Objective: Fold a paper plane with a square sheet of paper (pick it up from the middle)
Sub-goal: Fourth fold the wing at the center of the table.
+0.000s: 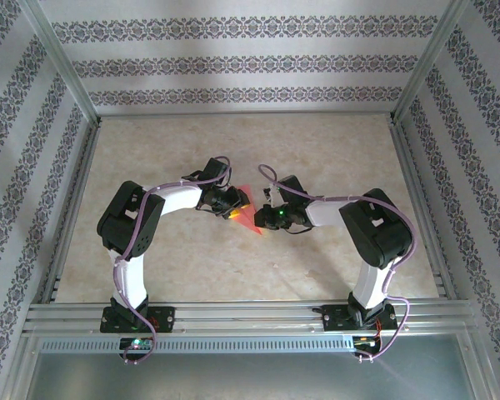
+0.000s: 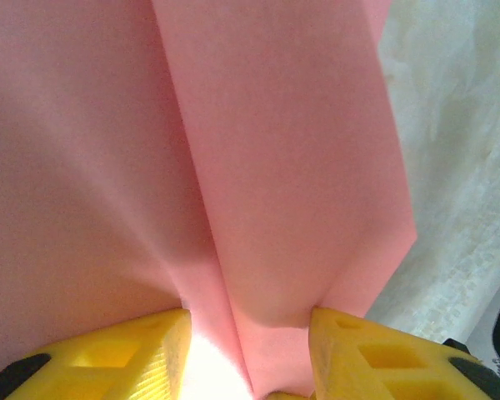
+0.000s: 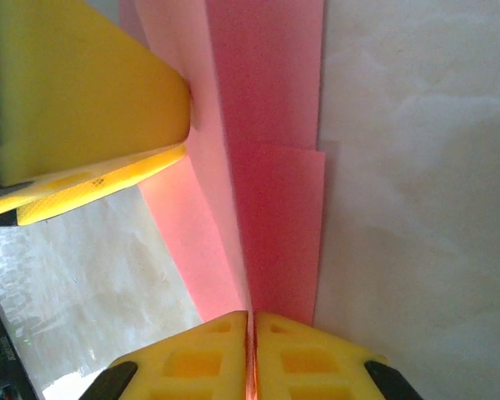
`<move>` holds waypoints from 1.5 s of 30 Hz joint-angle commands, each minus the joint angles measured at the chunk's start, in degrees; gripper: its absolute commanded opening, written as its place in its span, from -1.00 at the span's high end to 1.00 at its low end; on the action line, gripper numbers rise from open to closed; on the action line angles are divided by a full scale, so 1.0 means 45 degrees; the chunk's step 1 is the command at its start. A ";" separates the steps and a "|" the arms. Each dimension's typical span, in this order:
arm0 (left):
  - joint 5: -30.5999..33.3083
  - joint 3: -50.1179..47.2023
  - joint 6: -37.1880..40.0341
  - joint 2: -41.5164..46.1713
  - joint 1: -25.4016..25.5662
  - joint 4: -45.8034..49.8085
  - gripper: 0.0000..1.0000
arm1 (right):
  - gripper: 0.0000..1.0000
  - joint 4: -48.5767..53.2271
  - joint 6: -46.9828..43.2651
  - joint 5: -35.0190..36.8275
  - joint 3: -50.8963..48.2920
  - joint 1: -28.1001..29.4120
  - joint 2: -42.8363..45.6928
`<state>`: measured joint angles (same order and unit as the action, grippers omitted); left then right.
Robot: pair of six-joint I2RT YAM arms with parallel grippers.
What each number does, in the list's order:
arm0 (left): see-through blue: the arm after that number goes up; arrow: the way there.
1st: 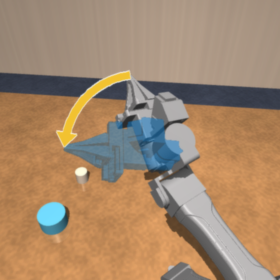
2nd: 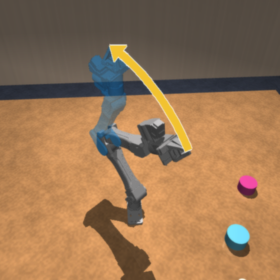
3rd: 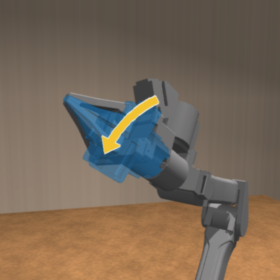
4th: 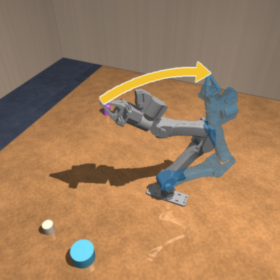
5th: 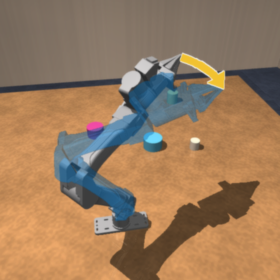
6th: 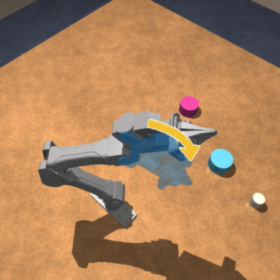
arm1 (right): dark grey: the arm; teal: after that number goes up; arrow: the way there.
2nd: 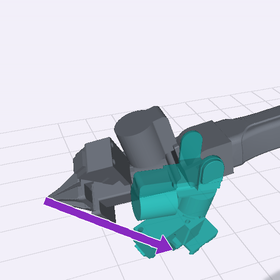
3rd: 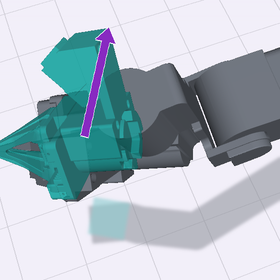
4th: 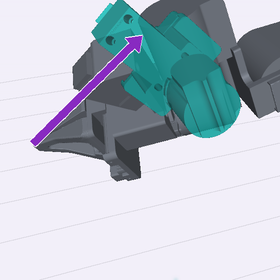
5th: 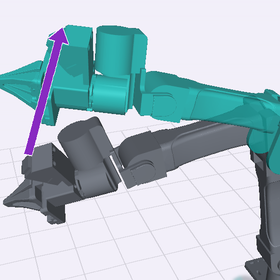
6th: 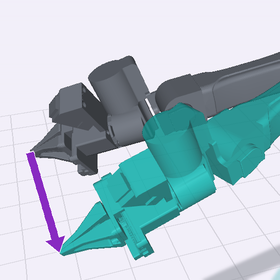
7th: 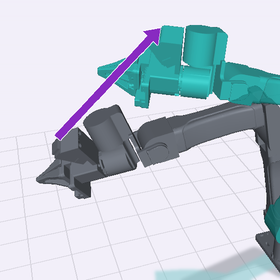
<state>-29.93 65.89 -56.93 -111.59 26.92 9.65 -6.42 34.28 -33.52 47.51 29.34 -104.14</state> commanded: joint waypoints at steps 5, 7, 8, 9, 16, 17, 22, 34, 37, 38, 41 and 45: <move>0.0776 -0.0201 0.0307 -0.0827 0.0152 0.1369 0.13 | 0.80 -0.0493 0.0262 -0.0834 -0.0279 -0.0363 -0.0538; 0.0806 -0.0191 0.0297 -0.0847 0.0166 0.1425 0.14 | 0.80 -0.0646 0.0363 -0.1082 -0.0321 -0.0460 -0.0660; 0.0846 -0.0172 0.0316 -0.0847 0.0152 0.1476 0.13 | 0.80 -0.0796 0.0451 -0.1238 -0.0370 -0.0531 -0.0732; 0.0860 -0.0159 0.0326 -0.0850 0.0161 0.1505 0.14 | 0.80 -0.0930 0.0529 -0.1389 -0.0417 -0.0577 -0.0780; 0.0807 0.0030 0.0421 -0.0761 0.0154 0.1606 0.14 | 0.81 -0.1173 0.0699 -0.1829 -0.0479 -0.0739 -0.1131; 0.0782 0.0106 0.0476 -0.0705 0.0152 0.1587 0.14 | 0.81 -0.1172 0.0731 -0.1830 -0.0479 -0.0749 -0.1169; 0.0291 0.0350 0.0698 -0.0319 0.0159 0.1216 0.14 | 0.85 -0.1033 0.0856 -0.1770 -0.0500 -0.0778 -0.1323; -0.0134 -0.0303 0.1673 0.1952 -0.0101 -0.0392 0.16 | 0.86 -0.0674 0.0917 -0.1673 -0.0482 -0.1049 -0.1559; -0.0863 -0.1146 0.1581 0.2006 -0.0098 -0.2166 0.28 | 0.86 -0.0655 0.0935 -0.1711 -0.0479 -0.1071 -0.1623; -0.1044 -0.1401 0.1525 0.1933 -0.0094 -0.2845 0.33 | 0.86 -0.0665 0.0936 -0.1712 -0.0479 -0.1071 -0.1643; -0.1518 -0.1947 0.1366 0.1630 -0.0103 -0.4351 0.43 | 0.86 -0.0664 0.0955 -0.1731 -0.0459 -0.1091 -0.1697; -0.1711 -0.2382 0.1133 0.1137 -0.0130 -0.5689 0.50 | 0.85 -0.0664 0.0995 -0.1750 -0.0440 -0.1110 -0.1751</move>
<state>-35.55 56.34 -51.33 -105.10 26.89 -7.03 -12.60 39.09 -45.58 46.39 24.64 -108.40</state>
